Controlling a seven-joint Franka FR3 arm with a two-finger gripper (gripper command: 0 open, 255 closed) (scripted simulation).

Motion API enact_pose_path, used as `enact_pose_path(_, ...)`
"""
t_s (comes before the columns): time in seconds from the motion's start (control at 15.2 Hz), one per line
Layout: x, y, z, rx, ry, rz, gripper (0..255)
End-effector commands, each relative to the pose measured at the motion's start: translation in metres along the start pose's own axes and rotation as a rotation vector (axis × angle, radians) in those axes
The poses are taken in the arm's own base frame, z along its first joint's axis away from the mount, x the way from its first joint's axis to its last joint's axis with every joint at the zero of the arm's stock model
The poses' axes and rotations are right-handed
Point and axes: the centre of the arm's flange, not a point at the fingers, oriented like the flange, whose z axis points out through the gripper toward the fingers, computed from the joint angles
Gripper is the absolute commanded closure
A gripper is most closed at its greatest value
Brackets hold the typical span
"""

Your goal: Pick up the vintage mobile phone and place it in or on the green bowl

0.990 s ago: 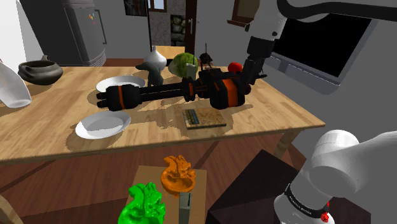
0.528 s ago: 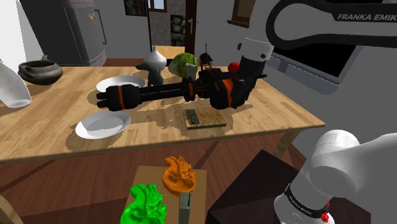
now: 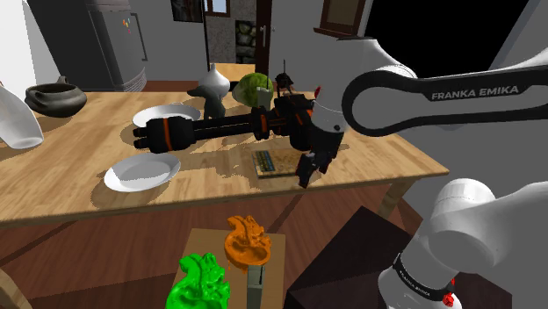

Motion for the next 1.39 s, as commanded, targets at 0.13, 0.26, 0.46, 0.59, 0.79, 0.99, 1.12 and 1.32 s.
enact_pose_path(0.13,0.003,-0.03,0.045,-0.013,0.007,0.046,0)
enact_pose_path(0.26,0.004,-0.043,0.068,-0.02,0.009,0.068,0)
enact_pose_path(0.46,0.006,-0.063,0.104,-0.03,0.012,0.102,0)
enact_pose_path(0.59,0.007,-0.076,0.127,-0.037,0.014,0.124,0)
enact_pose_path(0.79,0.01,-0.095,0.163,-0.047,0.017,0.157,0)
enact_pose_path(0.99,0.014,-0.114,0.198,-0.057,0.02,0.191,0)
enact_pose_path(1.12,0.017,-0.126,0.222,-0.064,0.023,0.213,0)
enact_pose_path(1.32,0.022,-0.144,0.258,-0.074,0.026,0.246,0)
